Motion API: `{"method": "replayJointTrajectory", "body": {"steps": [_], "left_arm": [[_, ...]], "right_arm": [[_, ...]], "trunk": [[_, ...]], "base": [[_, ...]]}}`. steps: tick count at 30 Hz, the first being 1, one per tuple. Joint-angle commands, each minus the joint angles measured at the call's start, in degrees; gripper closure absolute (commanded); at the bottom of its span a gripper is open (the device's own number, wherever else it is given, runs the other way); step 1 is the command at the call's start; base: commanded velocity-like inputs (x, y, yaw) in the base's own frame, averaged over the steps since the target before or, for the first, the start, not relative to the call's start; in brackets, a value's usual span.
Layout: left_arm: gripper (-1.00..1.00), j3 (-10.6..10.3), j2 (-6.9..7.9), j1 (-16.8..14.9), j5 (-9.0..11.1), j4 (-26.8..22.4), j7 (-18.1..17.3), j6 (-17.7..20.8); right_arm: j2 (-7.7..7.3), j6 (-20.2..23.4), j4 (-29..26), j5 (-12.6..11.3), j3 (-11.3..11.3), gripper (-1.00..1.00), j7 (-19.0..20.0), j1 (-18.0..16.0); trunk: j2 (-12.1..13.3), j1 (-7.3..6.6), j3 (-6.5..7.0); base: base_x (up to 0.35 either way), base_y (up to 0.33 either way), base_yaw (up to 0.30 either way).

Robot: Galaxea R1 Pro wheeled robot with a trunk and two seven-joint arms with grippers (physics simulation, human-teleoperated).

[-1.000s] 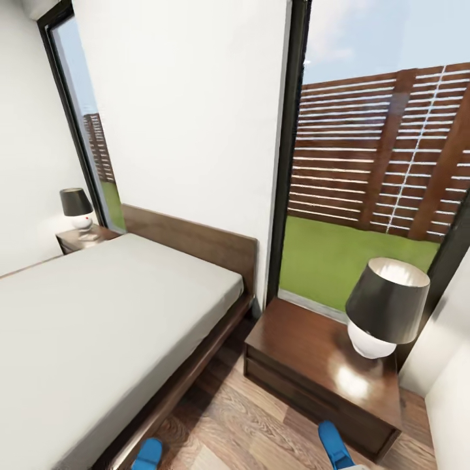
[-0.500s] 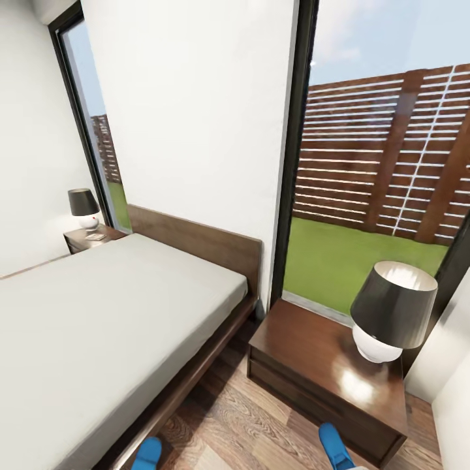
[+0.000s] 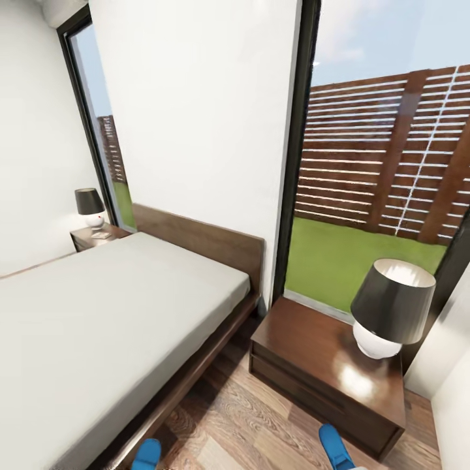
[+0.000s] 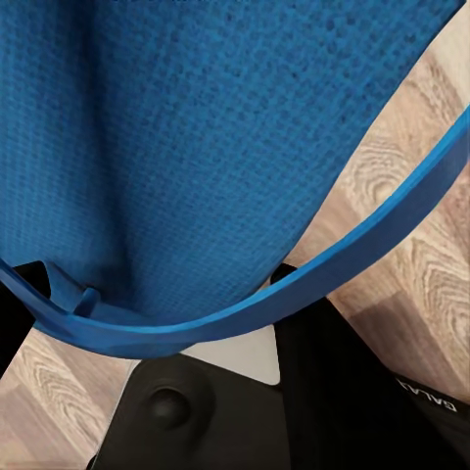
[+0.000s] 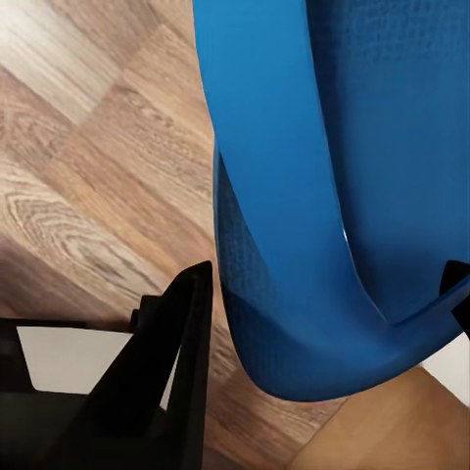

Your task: In the bedroom, move the book from the bed onto either nightstand, and place the two sandals side by side next to the bed.

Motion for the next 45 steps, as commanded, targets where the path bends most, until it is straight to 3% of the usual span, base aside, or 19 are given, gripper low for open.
{"method": "replayJointTrajectory", "body": {"steps": [1,21,33,45], "left_arm": [[1.0,-0.49,-0.03,-0.07,0.23,0.09,-0.14,0.23],[1.0,-0.49,-0.03,-0.07,0.23,0.1,-0.14,0.23],[1.0,-0.49,-0.03,-0.07,0.23,0.13,-0.14,0.22],[1.0,-0.49,-0.03,-0.07,0.23,0.1,-0.14,0.22]], "right_arm": [[-0.02,0.22,-0.06,-0.52,0.49,1.0,-0.04,-0.03],[-0.02,0.28,0.02,-0.52,0.47,1.0,-0.04,-0.03],[-0.02,0.28,0.27,-0.52,0.47,1.0,0.08,-0.02],[-0.02,2.0,0.38,-0.52,0.51,1.0,-0.04,-0.02]], "trunk": [[-0.04,0.0,-0.03],[-0.04,0.0,0.83],[-0.04,0.0,0.94],[-0.04,0.0,0.27]], "base": [[-0.021,0.0,0.185],[-0.003,0.0,0.249],[0.0,0.0,0.051],[-0.183,-0.081,0.117]]}}
